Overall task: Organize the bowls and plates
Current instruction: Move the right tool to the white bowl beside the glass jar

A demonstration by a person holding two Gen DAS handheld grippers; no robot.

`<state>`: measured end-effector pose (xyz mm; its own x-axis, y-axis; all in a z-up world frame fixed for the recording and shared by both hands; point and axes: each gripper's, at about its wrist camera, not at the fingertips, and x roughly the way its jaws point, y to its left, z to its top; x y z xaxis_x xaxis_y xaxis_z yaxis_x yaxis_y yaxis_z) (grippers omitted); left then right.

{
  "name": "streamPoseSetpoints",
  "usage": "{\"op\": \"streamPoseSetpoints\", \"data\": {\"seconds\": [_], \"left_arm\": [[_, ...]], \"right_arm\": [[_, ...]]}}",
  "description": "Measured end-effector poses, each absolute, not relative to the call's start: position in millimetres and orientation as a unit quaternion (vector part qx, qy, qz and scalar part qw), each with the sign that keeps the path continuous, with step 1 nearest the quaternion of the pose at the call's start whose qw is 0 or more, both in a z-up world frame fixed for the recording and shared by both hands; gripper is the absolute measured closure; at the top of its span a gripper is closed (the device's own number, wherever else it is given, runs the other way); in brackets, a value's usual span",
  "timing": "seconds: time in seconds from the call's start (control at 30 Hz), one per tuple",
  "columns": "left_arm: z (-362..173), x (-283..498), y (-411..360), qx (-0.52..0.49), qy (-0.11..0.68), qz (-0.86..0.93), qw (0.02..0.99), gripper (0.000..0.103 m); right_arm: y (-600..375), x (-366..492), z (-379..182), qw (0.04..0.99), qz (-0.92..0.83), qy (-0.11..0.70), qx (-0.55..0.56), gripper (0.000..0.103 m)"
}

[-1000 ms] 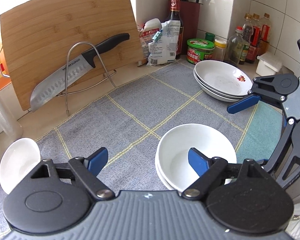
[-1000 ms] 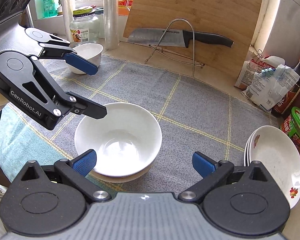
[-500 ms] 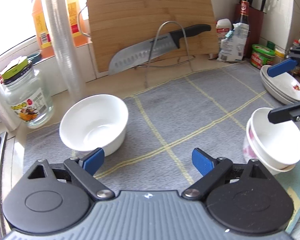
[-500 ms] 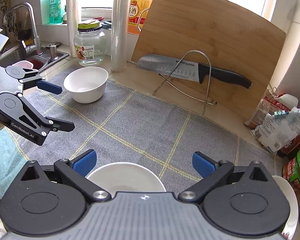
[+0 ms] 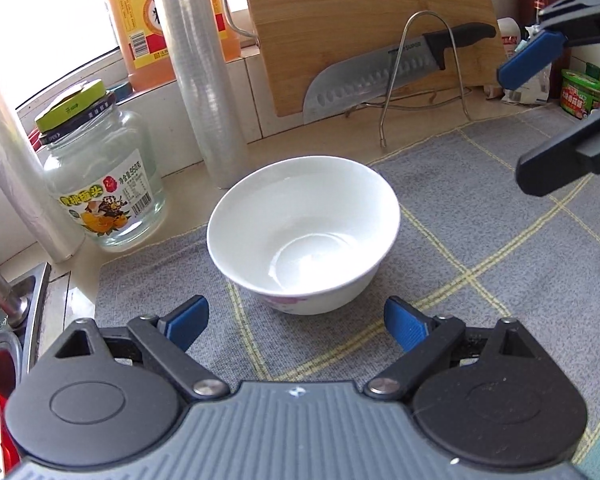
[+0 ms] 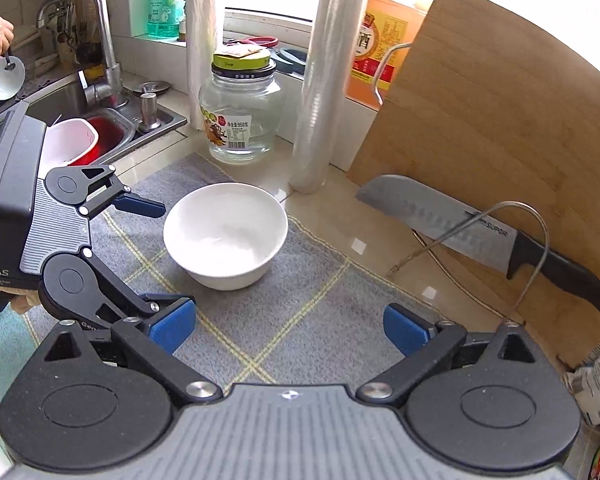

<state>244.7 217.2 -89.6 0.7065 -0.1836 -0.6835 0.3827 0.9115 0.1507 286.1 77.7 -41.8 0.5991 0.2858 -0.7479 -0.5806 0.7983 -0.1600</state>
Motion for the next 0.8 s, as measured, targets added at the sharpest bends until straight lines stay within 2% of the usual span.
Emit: {"op": "streamPoseSetpoints", "data": {"seconds": [0.8], "left_arm": [[-95.4, 261.6, 218.1, 0.125, 0.321, -0.193, 0.919, 0.012]], "right_arm": [[145.1, 369.8, -83.4, 0.829, 0.292, 0.427, -0.214, 0.029]]}}
